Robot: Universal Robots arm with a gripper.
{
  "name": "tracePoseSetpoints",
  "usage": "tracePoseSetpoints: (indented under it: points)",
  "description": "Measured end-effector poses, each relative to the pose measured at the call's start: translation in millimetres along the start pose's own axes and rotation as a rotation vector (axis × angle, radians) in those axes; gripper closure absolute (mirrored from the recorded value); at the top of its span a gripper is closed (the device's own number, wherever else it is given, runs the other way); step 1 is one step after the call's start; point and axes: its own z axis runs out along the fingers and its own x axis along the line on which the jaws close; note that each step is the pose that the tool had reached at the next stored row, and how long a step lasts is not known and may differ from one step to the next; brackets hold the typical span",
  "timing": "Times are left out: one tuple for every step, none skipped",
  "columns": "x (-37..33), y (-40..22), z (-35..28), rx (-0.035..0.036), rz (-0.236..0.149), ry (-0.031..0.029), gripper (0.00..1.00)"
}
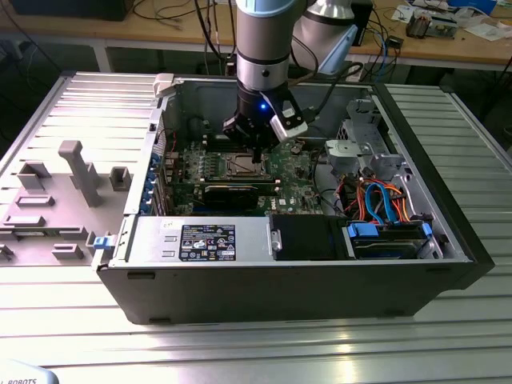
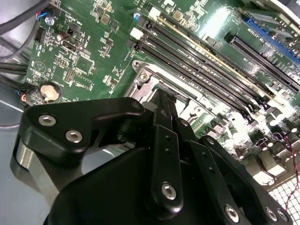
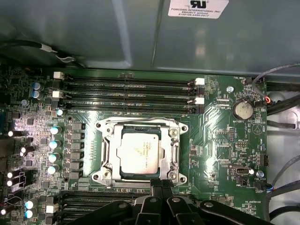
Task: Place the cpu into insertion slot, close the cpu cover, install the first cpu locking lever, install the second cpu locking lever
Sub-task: 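Install the second cpu locking lever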
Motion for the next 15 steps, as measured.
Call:
tracePoseSetpoints:
  points:
    - [0.0, -0.2, -0.1, 0.0001, 0.0, 0.0001, 0.89]
    - [0.0, -0.3, 0.0, 0.0, 0.0, 0.0, 0.89]
    - [0.0, -1.0, -0.1, 0.0001, 0.0, 0.0, 0.89]
    - [0.0, -1.8, -0.1, 0.0001, 0.0, 0.0, 0.89]
    - [0.0, -1.8, -0.1, 0.0001, 0.0, 0.0, 0.89]
    - [0.0, -1.9, -0.2, 0.0001, 0.0, 0.0001, 0.89]
    - [0.0, -2.0, -0.1, 0.0, 0.0, 0.0, 0.89]
    - [0.0, -2.0, -0.1, 0.0, 0.0, 0.0, 0.89]
    - [0.0, -2.1, -0.2, 0.0001, 0.0, 0.0001, 0.89]
    - [0.0, -2.1, -0.2, 0.0, 0.0, 0.0, 0.89]
    - [0.0, -2.2, -0.1, 0.0, 0.0, 0.0, 0.89]
    - [0.0, -2.3, -0.2, 0.0001, 0.0, 0.0, 0.89]
    - [0.0, -2.3, -0.2, 0.0001, 0.0, 0.0001, 0.89]
    - [0.0, -2.3, -0.2, 0.0001, 0.0, 0.0002, 0.89]
    - [0.0, -2.3, -0.2, 0.0002, 0.0, 0.0009, 0.89]
